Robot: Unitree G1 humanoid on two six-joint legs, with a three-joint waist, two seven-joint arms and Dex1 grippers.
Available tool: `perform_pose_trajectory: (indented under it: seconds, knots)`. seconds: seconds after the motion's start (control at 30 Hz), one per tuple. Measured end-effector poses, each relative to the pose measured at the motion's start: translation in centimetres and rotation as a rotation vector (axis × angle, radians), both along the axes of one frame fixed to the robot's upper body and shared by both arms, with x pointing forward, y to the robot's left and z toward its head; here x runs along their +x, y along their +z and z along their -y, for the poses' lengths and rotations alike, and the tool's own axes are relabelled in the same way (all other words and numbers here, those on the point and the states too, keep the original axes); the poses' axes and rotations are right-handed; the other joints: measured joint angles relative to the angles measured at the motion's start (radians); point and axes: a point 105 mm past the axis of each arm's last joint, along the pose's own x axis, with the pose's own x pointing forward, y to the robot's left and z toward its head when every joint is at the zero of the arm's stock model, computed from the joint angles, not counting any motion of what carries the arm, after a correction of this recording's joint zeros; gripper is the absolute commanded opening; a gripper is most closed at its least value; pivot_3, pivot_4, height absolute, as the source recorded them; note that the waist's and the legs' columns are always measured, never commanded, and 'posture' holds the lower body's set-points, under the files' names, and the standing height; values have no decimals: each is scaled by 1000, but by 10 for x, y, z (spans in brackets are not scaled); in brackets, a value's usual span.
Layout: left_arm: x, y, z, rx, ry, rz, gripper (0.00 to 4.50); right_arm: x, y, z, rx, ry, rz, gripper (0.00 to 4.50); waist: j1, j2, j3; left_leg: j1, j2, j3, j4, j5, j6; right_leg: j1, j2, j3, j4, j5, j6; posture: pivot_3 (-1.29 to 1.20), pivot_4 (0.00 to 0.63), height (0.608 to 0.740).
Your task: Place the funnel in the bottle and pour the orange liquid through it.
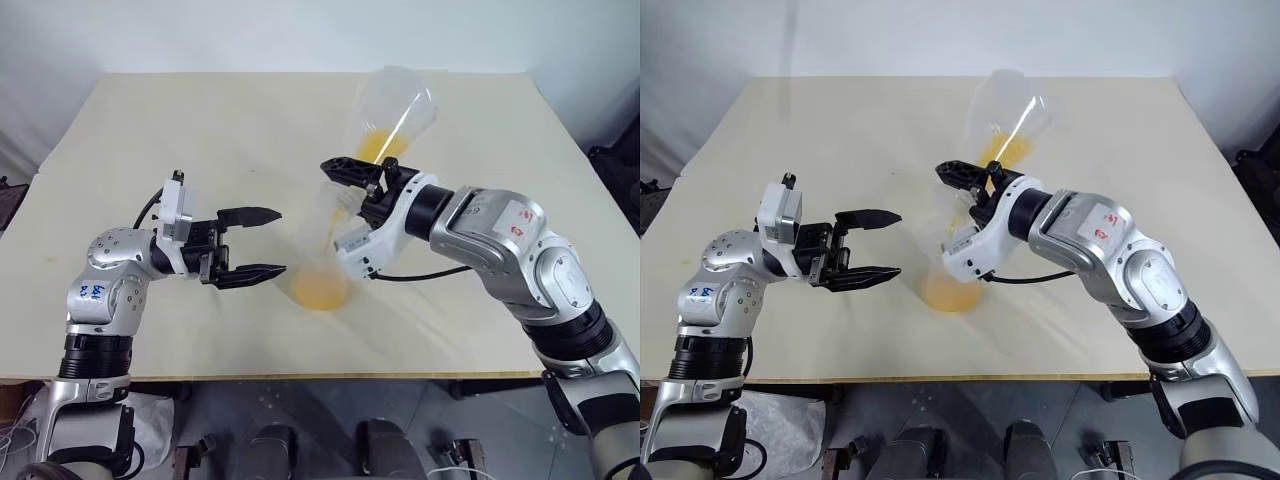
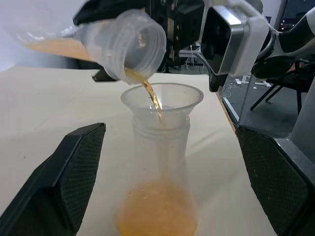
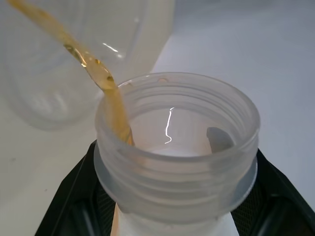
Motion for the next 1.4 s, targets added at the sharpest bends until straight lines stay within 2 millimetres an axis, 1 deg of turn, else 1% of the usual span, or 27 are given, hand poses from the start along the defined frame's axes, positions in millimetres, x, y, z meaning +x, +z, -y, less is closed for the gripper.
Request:
perform_pose_trajectory:
  seconds: [1.4]
  knots:
    - [1, 3, 2, 1, -1, 10, 4500, 0, -3, 0, -5, -1, -8, 2482, 0, 0, 0, 0, 0, 0, 0, 0, 0, 0, 0, 0, 0, 0, 0, 0, 150, 740]
